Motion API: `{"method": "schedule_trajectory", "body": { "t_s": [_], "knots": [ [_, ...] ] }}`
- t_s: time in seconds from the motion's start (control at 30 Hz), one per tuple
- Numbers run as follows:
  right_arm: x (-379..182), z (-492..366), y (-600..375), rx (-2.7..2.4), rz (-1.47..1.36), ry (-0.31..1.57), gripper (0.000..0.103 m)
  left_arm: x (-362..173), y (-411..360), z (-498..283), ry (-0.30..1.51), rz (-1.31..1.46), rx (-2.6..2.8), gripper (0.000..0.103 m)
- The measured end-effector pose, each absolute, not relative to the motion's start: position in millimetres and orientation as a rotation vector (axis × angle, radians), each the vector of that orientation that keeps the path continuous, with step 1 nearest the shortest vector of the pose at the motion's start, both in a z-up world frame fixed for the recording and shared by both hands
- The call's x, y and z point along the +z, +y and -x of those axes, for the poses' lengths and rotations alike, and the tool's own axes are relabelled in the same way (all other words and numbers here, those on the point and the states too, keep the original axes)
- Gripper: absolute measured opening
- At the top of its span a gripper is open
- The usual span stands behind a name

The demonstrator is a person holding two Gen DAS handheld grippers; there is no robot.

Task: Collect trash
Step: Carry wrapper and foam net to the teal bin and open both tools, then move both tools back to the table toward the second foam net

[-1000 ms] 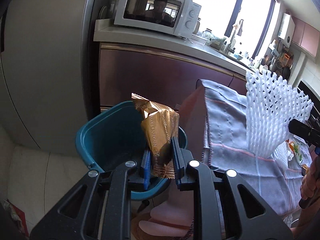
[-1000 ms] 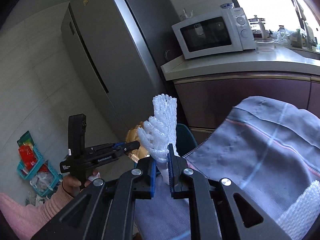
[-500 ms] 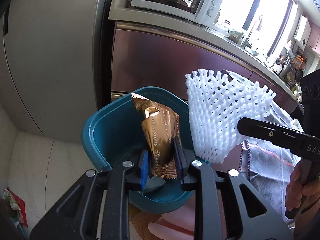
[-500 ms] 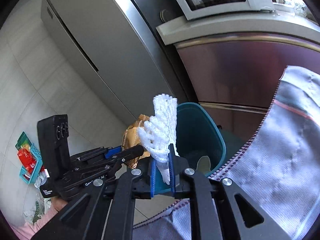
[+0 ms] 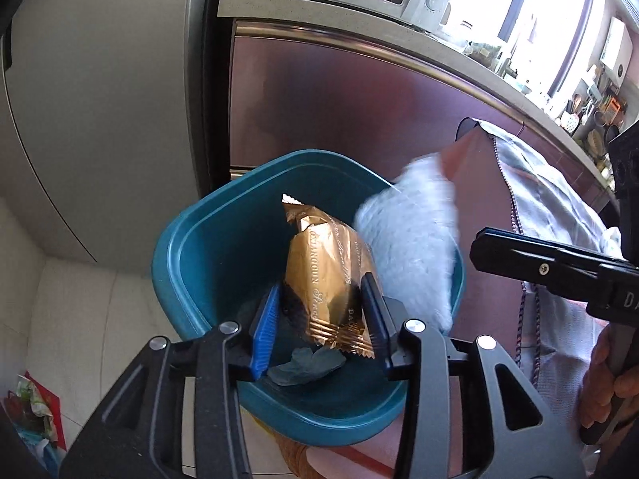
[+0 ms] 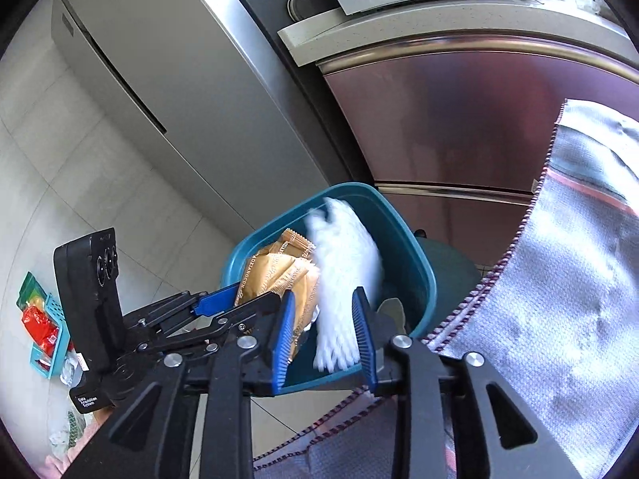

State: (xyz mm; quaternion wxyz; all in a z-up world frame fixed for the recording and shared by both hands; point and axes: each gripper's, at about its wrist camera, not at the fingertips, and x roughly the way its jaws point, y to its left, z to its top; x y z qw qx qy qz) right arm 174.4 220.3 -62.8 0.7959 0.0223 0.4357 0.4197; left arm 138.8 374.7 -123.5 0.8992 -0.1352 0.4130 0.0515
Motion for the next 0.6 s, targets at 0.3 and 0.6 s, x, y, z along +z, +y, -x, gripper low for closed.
{"method": "schedule_trajectory", "body": {
  "t_s": [0.3, 0.6],
  "knots": [
    [-56, -164, 201, 0.909, -0.053, 0.896, 0.029, -116, 351, -142, 0.842, 0.191, 0.148, 0.05],
    [-40, -147, 170, 0.926, -0.071, 0.838, 0.029, -109, 349, -138, 0.808, 0.206, 0.149, 0.05]
  ]
}}
